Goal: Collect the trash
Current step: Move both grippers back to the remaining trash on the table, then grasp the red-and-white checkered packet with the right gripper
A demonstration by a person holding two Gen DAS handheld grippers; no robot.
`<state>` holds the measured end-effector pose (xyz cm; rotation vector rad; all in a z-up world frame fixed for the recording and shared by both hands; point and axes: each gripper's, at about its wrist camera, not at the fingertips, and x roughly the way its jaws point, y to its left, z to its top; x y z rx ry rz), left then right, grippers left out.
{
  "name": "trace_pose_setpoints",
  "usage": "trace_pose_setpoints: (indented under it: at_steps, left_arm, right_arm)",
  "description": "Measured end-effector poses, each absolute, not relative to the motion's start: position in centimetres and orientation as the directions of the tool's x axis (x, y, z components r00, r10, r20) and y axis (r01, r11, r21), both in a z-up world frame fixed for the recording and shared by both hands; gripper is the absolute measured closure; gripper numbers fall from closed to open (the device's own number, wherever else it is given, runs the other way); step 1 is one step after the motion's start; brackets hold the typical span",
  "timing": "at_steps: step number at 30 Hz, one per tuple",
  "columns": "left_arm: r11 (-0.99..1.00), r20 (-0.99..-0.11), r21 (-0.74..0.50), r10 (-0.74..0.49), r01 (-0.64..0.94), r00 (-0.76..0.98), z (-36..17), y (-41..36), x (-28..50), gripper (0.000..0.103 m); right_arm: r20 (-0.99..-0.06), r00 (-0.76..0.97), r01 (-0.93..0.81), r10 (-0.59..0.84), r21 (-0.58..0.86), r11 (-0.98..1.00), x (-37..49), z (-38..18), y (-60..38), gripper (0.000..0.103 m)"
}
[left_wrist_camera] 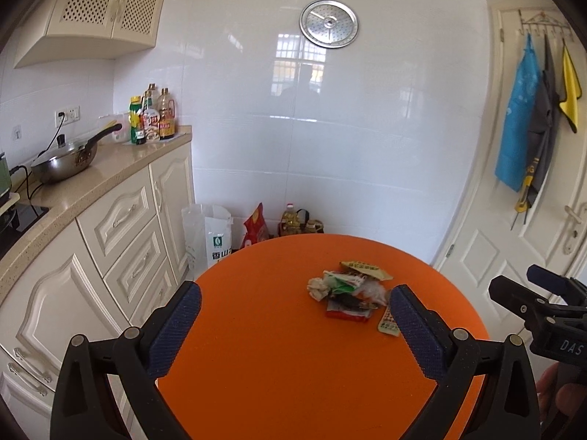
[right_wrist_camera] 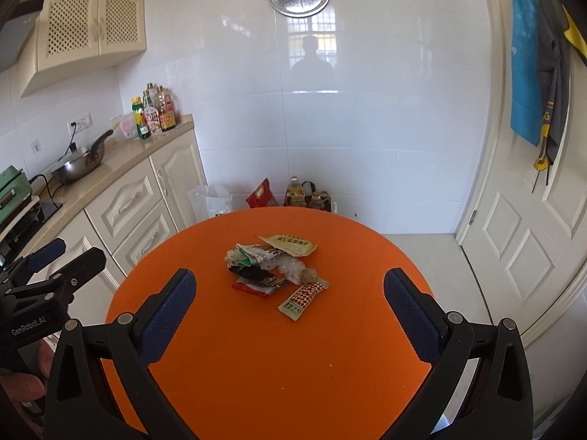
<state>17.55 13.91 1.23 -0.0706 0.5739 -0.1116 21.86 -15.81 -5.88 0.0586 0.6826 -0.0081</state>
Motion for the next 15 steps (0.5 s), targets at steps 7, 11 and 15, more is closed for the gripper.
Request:
trace_pose_setpoints:
  at_steps: [7, 11, 15]
  left_arm:
    - [0.992, -0.603, -0.099, -0.124, 0.080, 0.788, -0.3, 12.3, 23.1, 0.002]
    - [0.992, -0.640, -0.094, -0.122, 0.080, 0.758, -1.4, 10.8, 26.5, 0.002]
    - [0.993, -0.672, -0.090, -0.120, 0.080, 0.731, -2.6, 9.3, 30.1, 0.002]
  right_arm:
    - [-0.730, 0.683, 0.051, 0.004, 0.053, 0.997, 25.5, -11.0, -17.7, 0.000]
    - [-0.786, 0.618, 0.063, 0.021, 0.076, 0.995, 27.8, -14.8, -18.8, 0.000]
    - [-0.827, 0.561, 0.079, 0.048, 0.111, 0.991, 30.2, -18.7, -19.4, 0.002]
